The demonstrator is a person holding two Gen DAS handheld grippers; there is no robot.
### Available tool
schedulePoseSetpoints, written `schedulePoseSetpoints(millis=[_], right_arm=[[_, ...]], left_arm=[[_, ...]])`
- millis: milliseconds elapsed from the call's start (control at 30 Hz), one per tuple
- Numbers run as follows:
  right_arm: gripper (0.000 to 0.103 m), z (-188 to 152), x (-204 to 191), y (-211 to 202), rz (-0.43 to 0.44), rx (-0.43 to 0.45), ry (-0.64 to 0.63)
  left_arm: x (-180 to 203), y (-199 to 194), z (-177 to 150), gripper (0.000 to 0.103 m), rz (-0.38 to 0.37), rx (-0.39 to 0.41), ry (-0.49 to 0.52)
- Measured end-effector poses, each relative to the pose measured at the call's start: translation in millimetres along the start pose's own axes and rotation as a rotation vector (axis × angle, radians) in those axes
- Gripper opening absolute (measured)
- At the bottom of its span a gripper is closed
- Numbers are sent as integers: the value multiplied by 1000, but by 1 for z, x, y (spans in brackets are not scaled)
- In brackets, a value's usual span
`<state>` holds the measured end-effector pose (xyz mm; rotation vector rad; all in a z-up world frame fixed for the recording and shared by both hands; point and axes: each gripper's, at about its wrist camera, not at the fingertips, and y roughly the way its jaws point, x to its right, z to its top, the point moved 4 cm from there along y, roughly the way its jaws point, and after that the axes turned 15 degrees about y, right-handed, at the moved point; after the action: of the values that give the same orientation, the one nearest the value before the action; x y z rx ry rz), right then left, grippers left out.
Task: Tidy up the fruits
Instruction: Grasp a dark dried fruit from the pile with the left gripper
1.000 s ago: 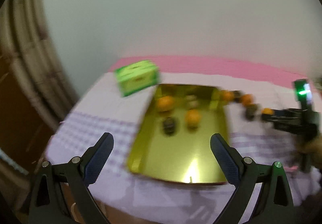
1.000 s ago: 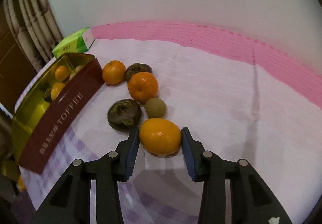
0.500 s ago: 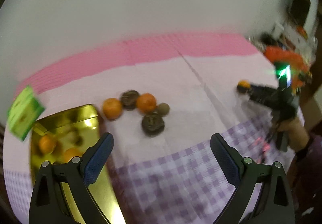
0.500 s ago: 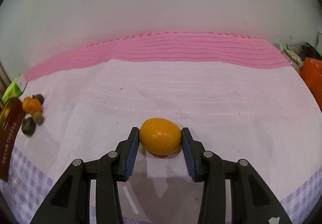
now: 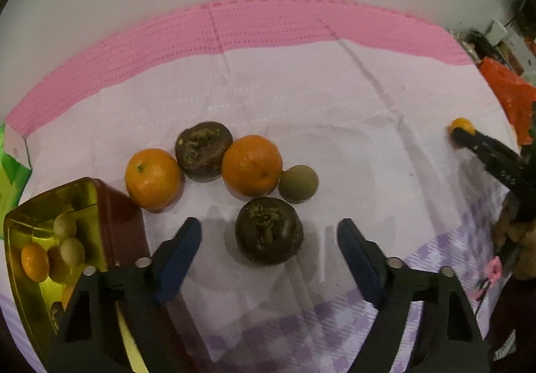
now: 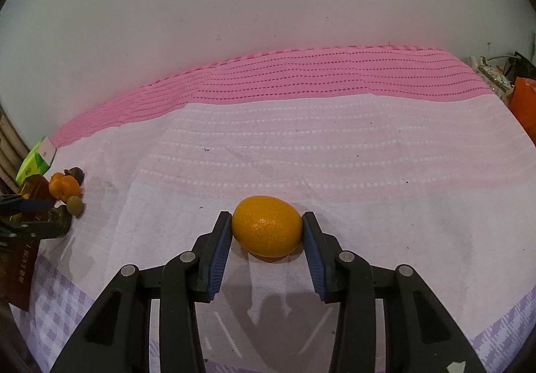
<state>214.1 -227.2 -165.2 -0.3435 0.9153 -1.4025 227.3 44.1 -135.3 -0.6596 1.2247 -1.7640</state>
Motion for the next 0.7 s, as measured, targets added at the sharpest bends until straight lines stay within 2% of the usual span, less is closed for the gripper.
schedulePoseSetpoints(millis=[67,100,133,267,400,567,700], right_arm=[[38,1,-1,2,3,-5,-1],[38,1,-1,3,1,-5,-2],[38,1,-1,3,-2,-4,-5],[38,0,-3,2,-9,-3,-9],[38,-1,-3,2,-14,-4,-12],[38,-2,-5,2,-27,-3,-21],[38,-2,-5,2,-36,-2,-28]], left_arm=[[2,5,-1,68,58,-13,31],[3,7,-2,47,30,-16,27],[2,6,-1,44,15,4,6],[4,0,-8,44,23,16,-37],[15,-33,-24,44,-12,93,-107],[19,-85,-67,44,-47,188,-248],[15,-115,-102,44,-33,214,-326]])
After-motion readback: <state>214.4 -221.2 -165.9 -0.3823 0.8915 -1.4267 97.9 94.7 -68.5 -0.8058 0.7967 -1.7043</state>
